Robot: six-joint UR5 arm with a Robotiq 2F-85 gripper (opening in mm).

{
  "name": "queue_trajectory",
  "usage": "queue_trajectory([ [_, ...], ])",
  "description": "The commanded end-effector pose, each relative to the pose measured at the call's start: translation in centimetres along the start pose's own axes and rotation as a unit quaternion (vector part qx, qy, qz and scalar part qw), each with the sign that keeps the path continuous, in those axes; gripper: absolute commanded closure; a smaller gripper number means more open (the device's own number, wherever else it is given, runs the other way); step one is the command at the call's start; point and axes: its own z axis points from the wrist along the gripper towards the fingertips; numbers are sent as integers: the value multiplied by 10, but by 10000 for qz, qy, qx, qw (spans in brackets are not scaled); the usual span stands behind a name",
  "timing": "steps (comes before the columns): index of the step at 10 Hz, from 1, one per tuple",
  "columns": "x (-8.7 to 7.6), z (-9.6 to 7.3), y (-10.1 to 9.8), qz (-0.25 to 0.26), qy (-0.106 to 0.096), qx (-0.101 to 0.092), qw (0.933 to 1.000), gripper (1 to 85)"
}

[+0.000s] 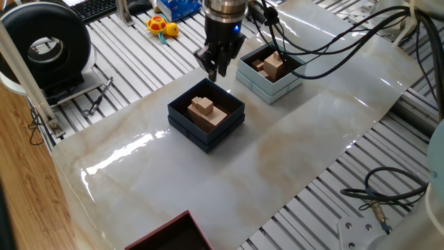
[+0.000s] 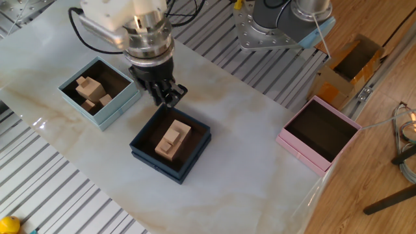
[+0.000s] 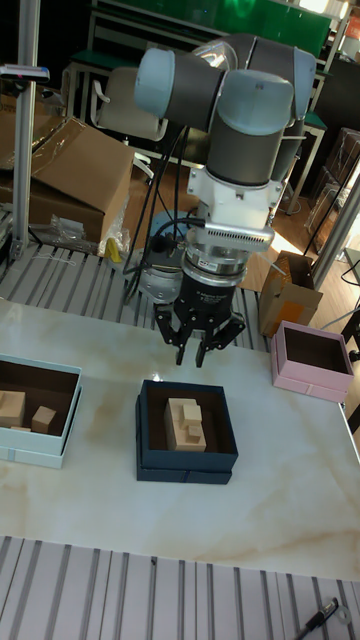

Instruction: Move an object from one box to another

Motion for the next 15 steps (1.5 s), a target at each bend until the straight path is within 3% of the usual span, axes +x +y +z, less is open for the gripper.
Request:
queue_trajectory([
  [1, 0, 5, 6, -180, 22, -88, 9998, 490],
  [4, -38, 55, 23, -58, -249, 18, 9997, 457],
  [6, -44, 59, 32, -3, -316, -95, 9995, 443],
  [9, -51, 64, 26, -89, -411, -3, 9991, 363],
  [10, -55, 70, 29, -18, -439, -96, 9990, 350],
  [15, -45, 82, 20, -79, -539, -96, 9985, 347],
])
